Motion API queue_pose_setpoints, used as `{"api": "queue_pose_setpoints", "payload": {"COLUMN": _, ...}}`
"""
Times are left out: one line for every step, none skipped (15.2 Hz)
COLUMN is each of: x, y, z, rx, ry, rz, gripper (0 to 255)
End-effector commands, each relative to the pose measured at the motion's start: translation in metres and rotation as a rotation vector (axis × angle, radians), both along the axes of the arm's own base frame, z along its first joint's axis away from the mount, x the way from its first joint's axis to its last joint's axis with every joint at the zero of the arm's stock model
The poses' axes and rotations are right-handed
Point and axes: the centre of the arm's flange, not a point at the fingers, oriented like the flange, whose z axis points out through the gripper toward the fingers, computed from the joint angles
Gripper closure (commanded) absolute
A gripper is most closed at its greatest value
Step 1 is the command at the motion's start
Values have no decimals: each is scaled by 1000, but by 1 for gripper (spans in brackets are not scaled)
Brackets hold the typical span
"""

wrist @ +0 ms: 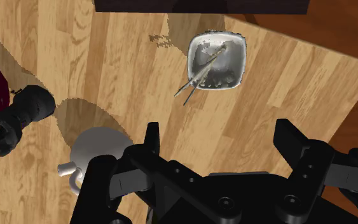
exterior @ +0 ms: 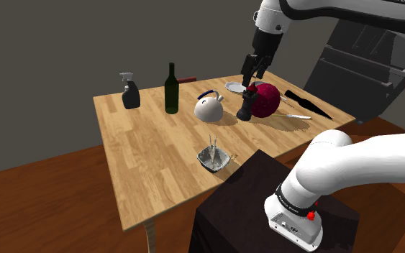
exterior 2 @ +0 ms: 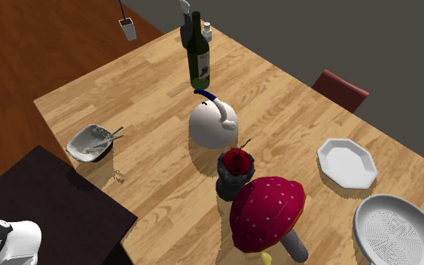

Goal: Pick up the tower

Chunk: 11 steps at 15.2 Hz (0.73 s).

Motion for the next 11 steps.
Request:
{"api": "queue_pose_setpoints", "payload": {"x": 0, "y": 0, "z": 0, "rx": 0, "ry": 0, "rz": 0, "gripper": 0}}
{"api": "queue_pose_setpoints", "payload": {"x": 8, "y": -11, "z": -3, "rx": 2, "ry": 4, "rz": -7, "gripper": 0}}
{"api": "queue_pose_setpoints", "payload": {"x": 15, "y": -22, "z": -6, "rx": 3, "ry": 8, "rz": -14, "gripper": 0}}
{"api": "queue_pose_setpoints", "payload": {"x": 23, "y": -33, "z": -8, "rx": 5, "ry": 11, "rz": -21, "gripper": 0}}
{"api": "queue_pose_setpoints", "payload": {"x": 31, "y": -44, "z": -11, "rx": 7, "ry": 15, "rz": -28, "gripper": 0}}
{"api": "queue_pose_setpoints", "payload": {"x": 38, "y": -55, "z": -14, "rx": 8, "ry": 19, "rz": -35, "gripper": 0}}
{"api": "queue_pose_setpoints", "payload": {"x": 45, "y": -66, "z": -17, "rx": 10, "ry": 23, "rz": -42, "gripper": 0}}
{"api": "queue_pose_setpoints", "payload": {"x": 53, "y": -78, "z": -20, "rx": 12, "ry": 26, "rz": -50, "gripper": 0}}
{"api": "queue_pose_setpoints", "payload": {"x": 60, "y": -89, "z": -23, "rx": 13, "ry": 30, "rz": -57, "gripper": 0}}
{"api": "queue_pose_setpoints", "payload": {"x": 67, "y": -100, "z": -26, "rx": 15, "ry": 34, "rz": -64, "gripper": 0}}
{"api": "queue_pose_setpoints", "payload": {"x": 74, "y": -112, "z": -30, "rx": 17, "ry": 38, "rz": -71, "gripper": 0}}
